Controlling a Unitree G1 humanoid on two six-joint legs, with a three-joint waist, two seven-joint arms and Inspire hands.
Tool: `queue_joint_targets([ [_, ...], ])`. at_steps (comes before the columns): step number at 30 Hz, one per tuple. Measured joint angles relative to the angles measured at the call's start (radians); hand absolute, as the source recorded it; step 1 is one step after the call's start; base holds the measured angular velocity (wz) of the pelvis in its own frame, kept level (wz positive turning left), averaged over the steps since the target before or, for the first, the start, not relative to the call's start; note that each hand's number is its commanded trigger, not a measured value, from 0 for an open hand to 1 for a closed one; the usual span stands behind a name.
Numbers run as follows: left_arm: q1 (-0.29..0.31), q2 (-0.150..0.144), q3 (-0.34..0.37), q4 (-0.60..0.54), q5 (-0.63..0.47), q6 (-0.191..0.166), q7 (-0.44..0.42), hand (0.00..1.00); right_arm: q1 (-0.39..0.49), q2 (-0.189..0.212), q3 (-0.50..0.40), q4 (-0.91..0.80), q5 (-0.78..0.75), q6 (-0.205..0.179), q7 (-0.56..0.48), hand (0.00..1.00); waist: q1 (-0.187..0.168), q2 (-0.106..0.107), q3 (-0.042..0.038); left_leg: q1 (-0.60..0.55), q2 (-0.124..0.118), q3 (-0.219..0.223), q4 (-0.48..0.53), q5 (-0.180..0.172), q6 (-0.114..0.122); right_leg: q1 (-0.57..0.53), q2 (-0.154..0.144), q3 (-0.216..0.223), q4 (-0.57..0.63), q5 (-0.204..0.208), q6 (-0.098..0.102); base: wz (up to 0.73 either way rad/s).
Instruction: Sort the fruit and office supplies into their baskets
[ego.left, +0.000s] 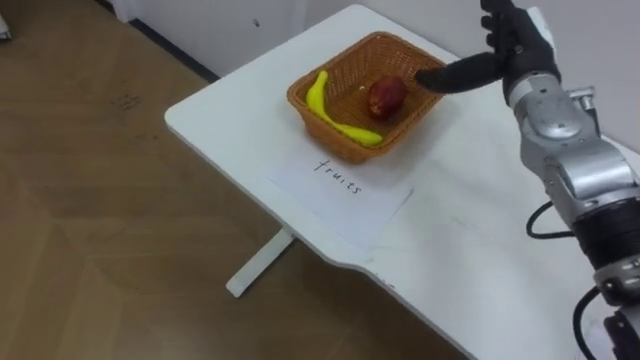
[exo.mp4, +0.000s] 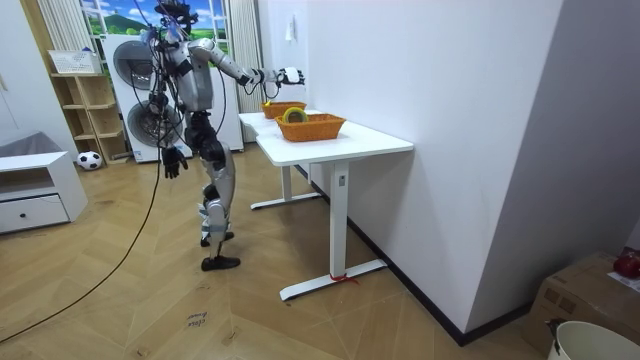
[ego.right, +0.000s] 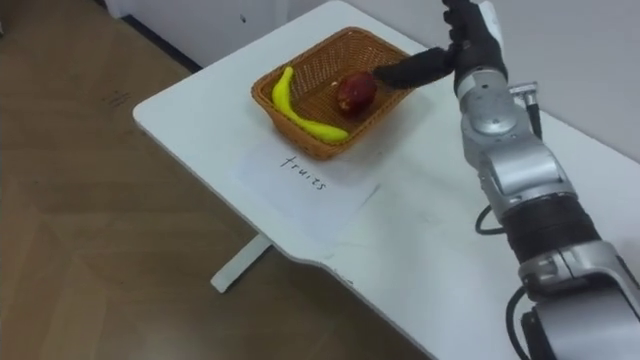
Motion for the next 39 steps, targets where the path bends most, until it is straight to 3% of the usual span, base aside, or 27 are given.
queue_joint_targets([
  [4,0.002,-0.007,0.007,0.000,0.012,-0.001,0.002,0.00,0.000,-0.020,-0.080,-0.055,-0.003,0.000,0.000,0.00,-0.061,0.010,-0.0032,0.024,0.001,0.009,-0.016,0.000,0.000,0.013,0.000,0.019,-0.001,0.000,0.000,-0.11],
  [6,0.004,-0.009,0.008,-0.008,0.029,-0.001,0.002,0.00,0.000,-0.025,-0.118,-0.079,-0.004,0.000,-0.003,0.00,-0.074,0.013,-0.0041,0.043,0.004,0.025,-0.022,0.000,0.000,0.015,0.000,0.031,-0.002,0.000,0.000,-0.27],
  [8,0.002,-0.008,0.009,-0.023,0.030,-0.003,0.003,0.00,0.000,-0.057,-0.149,-0.123,-0.002,0.000,-0.009,0.00,-0.106,0.016,-0.0057,0.056,0.006,0.034,-0.034,0.000,0.000,0.017,-0.001,0.044,-0.002,0.000,0.000,-0.16],
  [11,-0.008,-0.006,0.010,-0.024,0.030,-0.007,0.008,0.00,-0.001,-0.114,-0.150,-0.159,0.001,-0.001,-0.018,0.00,-0.125,0.018,-0.0075,0.075,0.016,0.069,-0.051,0.000,0.000,0.014,0.001,0.065,0.001,0.000,0.000,-0.33],
  [13,-0.021,-0.006,0.009,-0.022,0.032,-0.007,0.018,0.00,-0.001,-0.132,-0.159,-0.188,0.000,-0.002,-0.018,0.00,-0.150,0.016,-0.0078,0.075,0.020,0.081,-0.055,0.001,-0.001,0.010,0.002,0.071,0.001,0.000,0.000,-0.28],
  [17,-0.047,-0.006,0.009,-0.023,0.043,-0.008,0.021,0.00,0.000,-0.136,-0.220,-0.227,0.064,-0.002,-0.018,0.00,-0.206,0.015,-0.0077,0.095,0.025,0.130,-0.068,0.001,-0.001,-0.002,0.002,0.122,0.001,0.001,-0.001,-0.33],
  [21,-0.063,-0.004,0.013,-0.030,0.050,-0.010,0.035,0.00,0.001,-0.144,-0.297,-0.241,0.133,-0.002,-0.021,0.00,-0.270,0.005,-0.0118,0.097,0.026,0.135,-0.075,0.001,0.000,-0.008,0.003,0.139,0.000,0.001,-0.002,-0.07],
  [25,-0.078,-0.008,0.007,-0.038,0.049,-0.015,0.054,0.00,0.005,-0.144,-0.407,-0.240,0.165,-0.003,-0.064,0.00,-0.319,0.004,-0.0116,0.114,0.033,0.173,-0.089,0.000,0.000,-0.014,0.007,0.171,0.000,0.001,-0.002,-0.24],
  [31,-0.086,-0.012,0.005,-0.037,0.049,-0.050,0.109,0.00,0.151,-0.148,-0.536,-0.252,0.196,-0.016,-0.117,0.00,-0.371,0.004,-0.0108,0.146,0.042,0.225,-0.120,0.000,-0.001,-0.016,0.011,0.198,-0.001,0.001,-0.002,-0.20],
  [39,-0.087,-0.012,0.010,-0.026,0.050,-0.060,0.145,0.00,0.275,-0.149,-0.694,-0.254,0.208,-0.028,-0.242,0.00,-0.444,-0.003,-0.0111,0.148,0.054,0.275,-0.133,-0.003,-0.006,-0.045,0.020,0.224,0.000,0.005,-0.008,-0.20],
])
